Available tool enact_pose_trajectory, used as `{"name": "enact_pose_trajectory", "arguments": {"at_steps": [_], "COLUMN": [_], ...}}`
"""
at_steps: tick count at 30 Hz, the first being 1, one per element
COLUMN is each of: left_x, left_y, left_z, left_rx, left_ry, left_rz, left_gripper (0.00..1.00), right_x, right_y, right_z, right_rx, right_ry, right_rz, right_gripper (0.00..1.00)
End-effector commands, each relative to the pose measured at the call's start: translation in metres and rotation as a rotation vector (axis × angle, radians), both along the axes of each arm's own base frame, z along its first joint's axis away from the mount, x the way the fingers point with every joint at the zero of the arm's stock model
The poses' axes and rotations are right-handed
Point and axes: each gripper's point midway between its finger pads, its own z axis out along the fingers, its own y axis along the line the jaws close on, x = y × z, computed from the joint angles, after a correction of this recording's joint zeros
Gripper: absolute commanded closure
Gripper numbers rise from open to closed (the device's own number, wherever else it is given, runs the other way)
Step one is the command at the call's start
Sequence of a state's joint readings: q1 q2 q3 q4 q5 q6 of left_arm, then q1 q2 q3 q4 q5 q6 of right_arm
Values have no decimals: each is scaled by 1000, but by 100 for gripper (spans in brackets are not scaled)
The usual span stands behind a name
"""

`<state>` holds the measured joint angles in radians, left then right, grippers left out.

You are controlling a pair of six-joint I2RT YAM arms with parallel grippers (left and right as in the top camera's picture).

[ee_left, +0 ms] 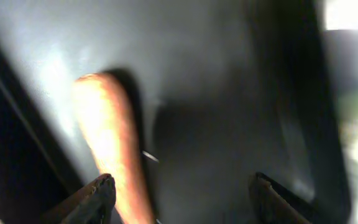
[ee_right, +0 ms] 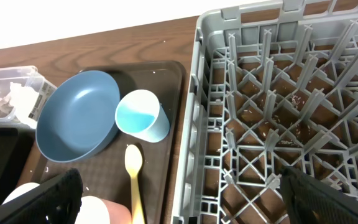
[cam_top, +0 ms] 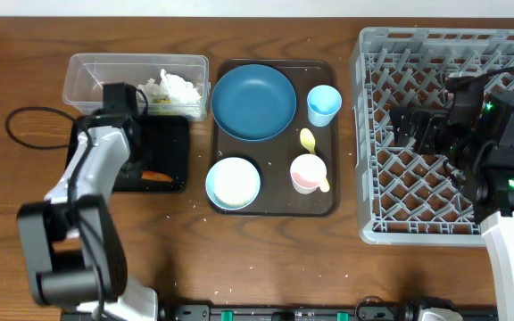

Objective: Sort waste into correct bins and load items into the dishwasher rack
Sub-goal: 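Place the carrot onto the black tray and open left gripper, then grasp the rim of the white rice bowl with left gripper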

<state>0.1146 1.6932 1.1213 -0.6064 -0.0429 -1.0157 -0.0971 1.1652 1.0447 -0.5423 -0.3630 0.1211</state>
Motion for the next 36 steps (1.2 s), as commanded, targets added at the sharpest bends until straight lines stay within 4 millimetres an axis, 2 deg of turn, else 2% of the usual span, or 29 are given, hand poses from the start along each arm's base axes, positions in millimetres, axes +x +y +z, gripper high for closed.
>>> {"name": "enact_pose_trajectory", "arguments": {"at_steps": [1,4,7,8,11,12,15,19,23,28,29,36], "left_x": [18,27,32,31,22,17,3,-23,-42,-56,-58,-60], "left_y": [-18,-45,-87,-104,-147,-167,-201,-232,-252,-270,-271,-263], "left_z": [62,107,147,156,167,165,147,99,54,18,13,-11], "left_rx": [-18,24,90,105,148,169,194,195,144,121,117,112], "left_ry": [-181,-325,-467,-500,-521,-513,-452,-274,-118,-13,6,100], "left_rz": [-137,-358,-628,-722,-932,-1027,-1186,-1391,-1481,-1547,-1550,-1471], "left_gripper": [29,29,29,29,29,29,29,28,29,30,34,45], "right_x": [2,2,2,2,2,2,2,1,1,0,0,-2], "right_y": [0,0,0,0,0,0,0,0,0,0,0,0], "right_z": [8,8,8,8,8,8,8,7,7,6,5,3], "right_rx": [-6,-6,-6,-6,-6,-6,-6,-5,-5,-4,-4,-4], "right_ry": [-20,-20,-20,-21,-21,-21,-21,-15,-12,-7,-4,6], "right_rz": [3,3,3,3,3,3,3,3,3,3,3,3], "right_gripper": [1,1,1,1,1,1,1,1,1,1,1,1]}}
